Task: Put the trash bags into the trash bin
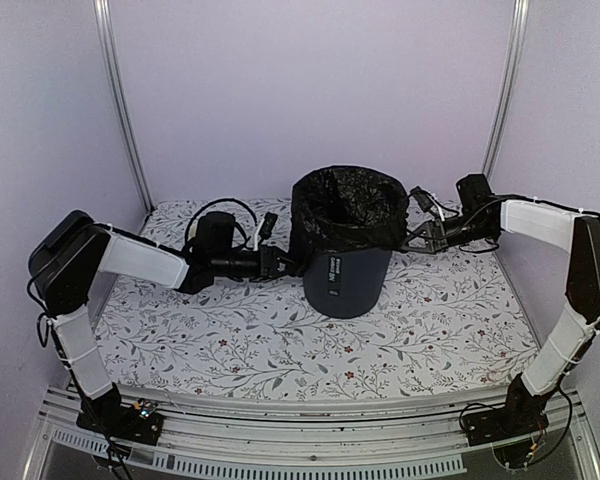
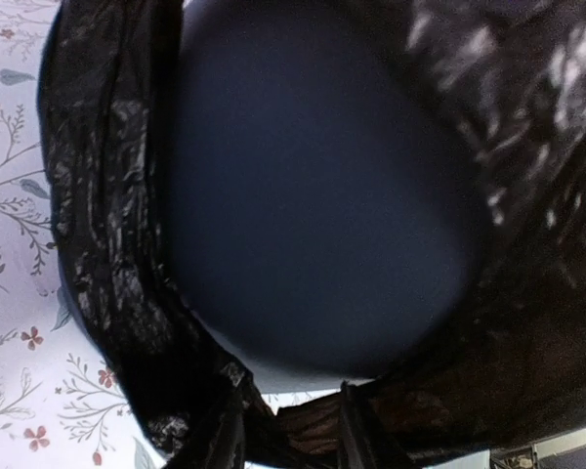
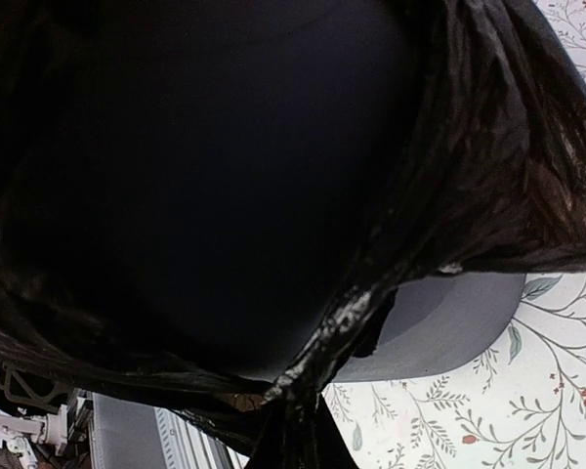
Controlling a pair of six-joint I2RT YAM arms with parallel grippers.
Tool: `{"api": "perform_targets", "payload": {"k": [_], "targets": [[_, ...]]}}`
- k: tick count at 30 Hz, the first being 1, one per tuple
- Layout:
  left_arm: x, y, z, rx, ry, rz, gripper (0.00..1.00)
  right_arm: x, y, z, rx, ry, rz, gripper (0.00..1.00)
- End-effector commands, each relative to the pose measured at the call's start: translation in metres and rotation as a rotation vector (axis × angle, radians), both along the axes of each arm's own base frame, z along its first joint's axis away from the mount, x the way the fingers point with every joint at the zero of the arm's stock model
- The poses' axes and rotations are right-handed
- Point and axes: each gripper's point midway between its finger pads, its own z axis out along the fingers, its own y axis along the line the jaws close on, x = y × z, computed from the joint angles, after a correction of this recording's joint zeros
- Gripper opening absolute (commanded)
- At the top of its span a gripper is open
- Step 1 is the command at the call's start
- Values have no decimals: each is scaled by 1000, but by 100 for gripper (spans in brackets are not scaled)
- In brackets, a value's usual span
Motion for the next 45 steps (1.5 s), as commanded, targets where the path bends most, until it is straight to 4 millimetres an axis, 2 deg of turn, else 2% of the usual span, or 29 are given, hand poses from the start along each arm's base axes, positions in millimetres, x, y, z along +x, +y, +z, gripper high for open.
{"api": "perform_targets", "payload": {"k": [1, 3, 4, 7, 9, 14, 17, 19, 21, 22, 23, 27, 30, 36, 39, 45], "targets": [[-1, 0, -21, 13, 6, 10, 33, 7, -3, -29, -65, 4, -21, 4], [-1, 2, -25, 18, 10, 16, 33, 9, -6, -40, -101, 15, -41, 9], [-1, 3, -26, 18, 10, 18, 33, 10, -7, -43, -111, 17, -47, 16], [-3, 11, -22, 18, 4, 26, 34, 8, -10, -41, -128, 14, -55, 39], [-5, 18, -14, 21, -15, 28, 36, 4, -14, -32, -130, -16, -61, 45], [-8, 40, 10, 39, -92, 40, 40, -8, -24, 11, -55, -119, -54, 50], [1, 56, 20, 29, -103, 77, 40, -7, -26, 31, -16, -158, -49, 50], [12, 67, 26, 9, -101, 105, 40, -4, -25, 39, 0, -169, -44, 50], [22, 72, 36, -18, -111, 122, 40, -4, -24, 38, 11, -158, -38, 50], [28, 74, 40, -28, -116, 129, 40, 3, -24, 47, 9, -187, -43, 50], [33, 75, 44, -35, -123, 134, 40, 10, -25, 46, -5, -192, -54, 50], [59, 69, 45, -43, -118, 156, 41, 38, -28, 33, -55, -151, -110, 51], [73, 56, 38, -65, -93, 126, 40, 48, -22, 26, -23, -110, -87, 51], [70, 24, 23, -87, -70, 55, 40, 54, -19, -3, -16, -12, -76, 51], [72, 17, -9, -68, -13, 54, 38, 61, -21, -21, -46, 34, -100, 50], [72, 18, -57, -42, 81, 76, 35, 64, -26, -80, -117, 202, -126, 48]]}}
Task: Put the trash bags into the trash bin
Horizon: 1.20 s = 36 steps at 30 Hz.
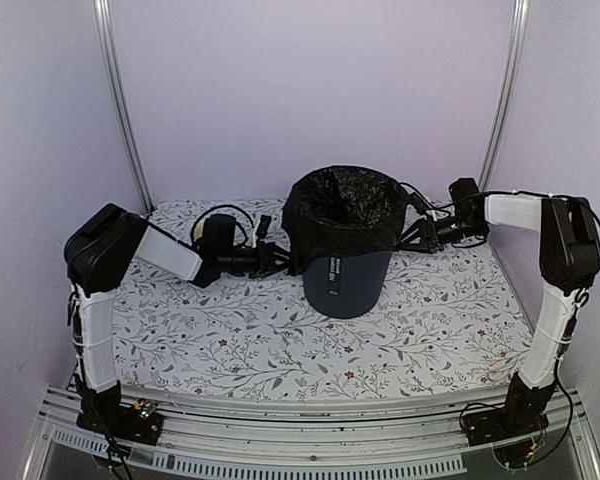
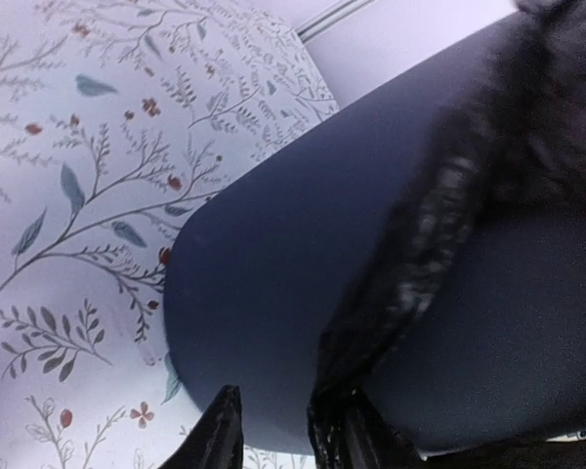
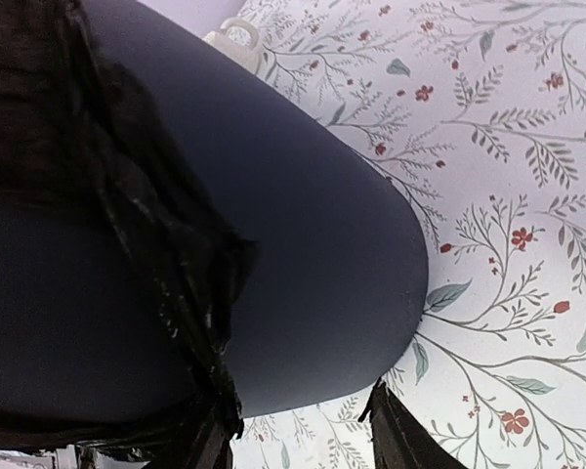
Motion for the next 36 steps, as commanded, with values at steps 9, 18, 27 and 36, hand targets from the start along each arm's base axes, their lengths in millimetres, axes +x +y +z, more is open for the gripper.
{"api": "perform_targets", "payload": {"k": [9, 18, 27, 36], "targets": [[-14, 8, -8, -40, 15, -8, 35, -9, -4, -32, -33, 99, 8, 46], [-26, 46, 38, -47, -72, 31, 41, -32, -15, 47, -27, -126, -6, 53], [31, 82, 62, 63, -149, 190, 43, -22, -32, 125, -99, -370, -96, 56], [103, 47, 56, 8, -160, 155, 41, -11, -17, 241, -92, -667, -99, 52]]}}
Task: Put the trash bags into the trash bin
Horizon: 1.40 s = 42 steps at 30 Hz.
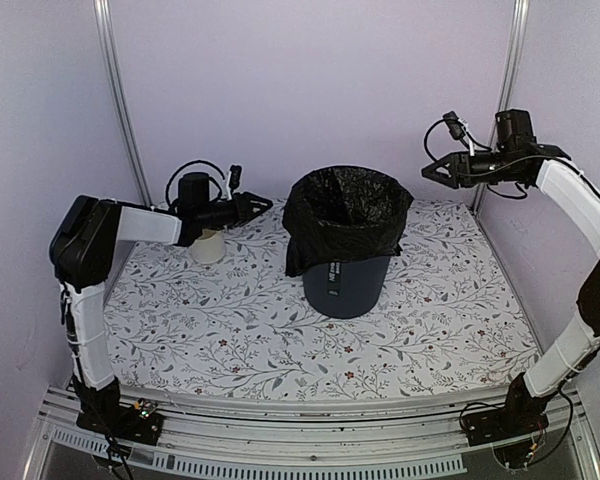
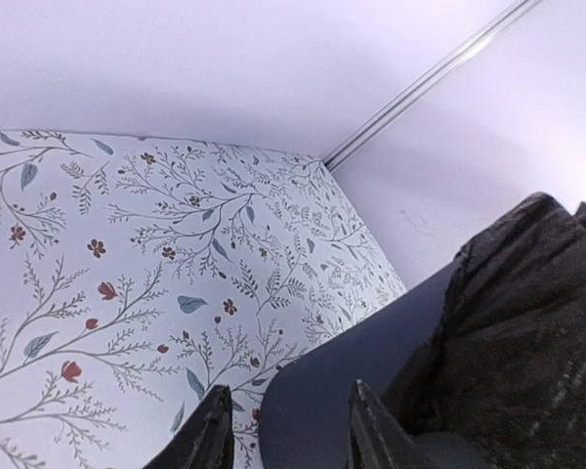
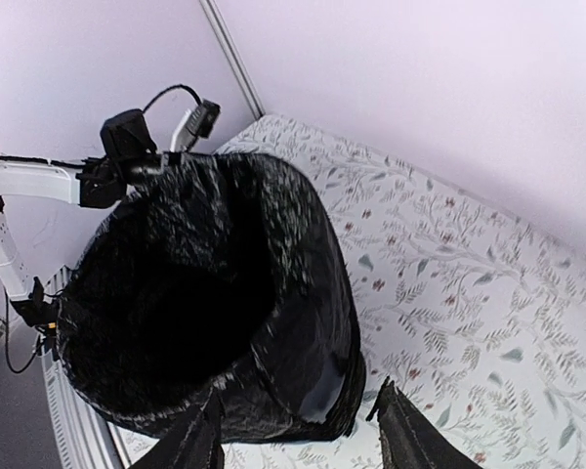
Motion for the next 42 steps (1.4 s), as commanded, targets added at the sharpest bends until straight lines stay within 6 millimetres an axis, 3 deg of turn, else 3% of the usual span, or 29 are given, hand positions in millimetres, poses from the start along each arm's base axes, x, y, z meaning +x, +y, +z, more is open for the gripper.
{"api": "perform_targets", "payload": {"k": [1, 4, 9, 12, 17, 23, 26, 29, 30, 42], "targets": [[13, -23, -23, -2, 37, -48, 41, -5, 16, 67, -36, -189, 11, 50], [10, -47, -25, -1, 18, -106, 41, -9, 35, 81, -76, -249, 54, 42], [-12, -84, -28, 25, -6, -190, 41, -25, 73, 82, -221, -399, 141, 27], [-28, -97, -31, 42, -16, -222, 41, -30, 86, 80, -234, -418, 185, 21], [-60, -117, -33, 96, -41, -262, 41, -31, 94, 62, -229, -368, 250, 14], [-104, -137, -24, 109, -73, -299, 40, -40, 93, 24, -300, -273, 329, 12], [-125, -134, -24, 118, -83, -287, 40, -50, 87, 6, -360, -233, 382, 11], [-141, -124, -38, 120, -49, -282, 40, -56, 84, -10, -405, -215, 428, 11], [-144, -120, -27, 107, -65, -274, 40, -57, 84, -13, -412, -206, 436, 10], [-140, -88, -36, 120, -9, -180, 40, -56, 90, -58, -500, -88, 537, 3]]}}
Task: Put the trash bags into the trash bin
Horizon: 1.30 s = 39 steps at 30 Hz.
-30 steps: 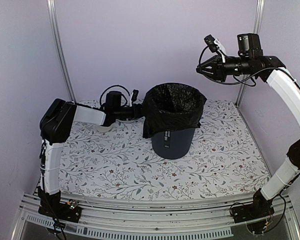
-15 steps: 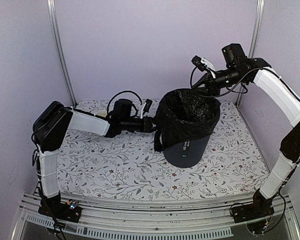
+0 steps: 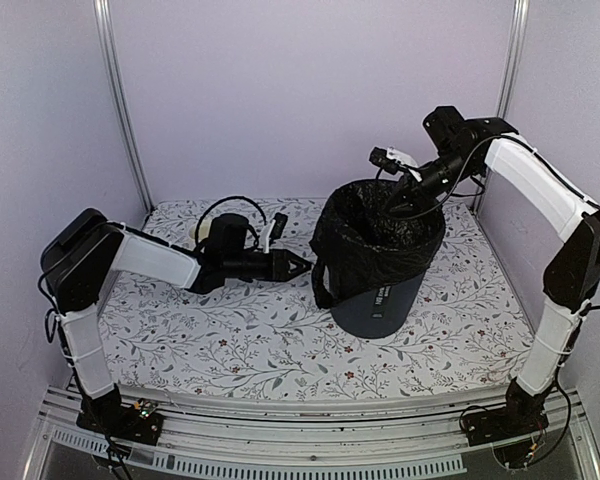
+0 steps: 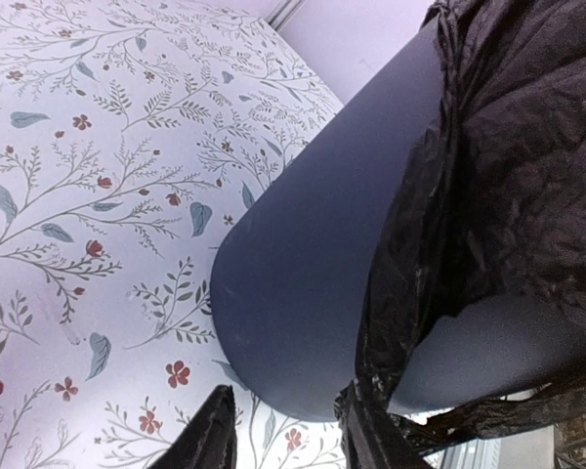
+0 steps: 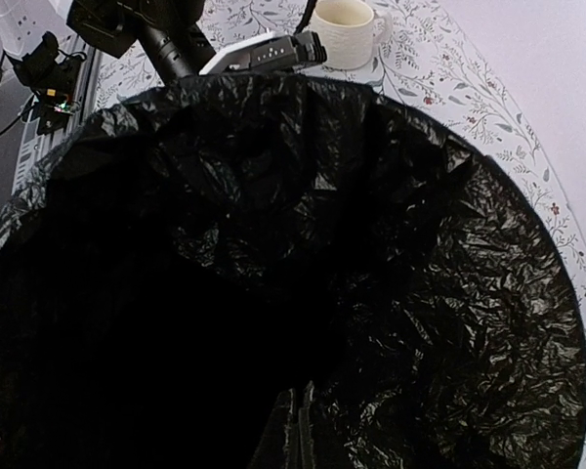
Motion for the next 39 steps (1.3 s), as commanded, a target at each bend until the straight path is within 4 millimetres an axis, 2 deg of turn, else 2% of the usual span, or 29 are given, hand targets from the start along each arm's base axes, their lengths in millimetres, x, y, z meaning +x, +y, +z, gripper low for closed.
{"api": "perform_targets", "payload": {"k": [1, 5, 20, 39], "targets": [[2, 8, 20, -39, -37, 31, 40, -3, -1, -20, -68, 58, 37, 3], [-2, 12, 14, -34, -26, 32, 40, -3, 0, -38, -110, 120, 57, 3], [-10, 26, 0, -38, -1, 54, 39, -9, 4, -95, -313, 171, 64, 2], [-16, 34, -4, -55, 13, 62, 39, -36, 16, -165, -352, 360, 101, 2]]}}
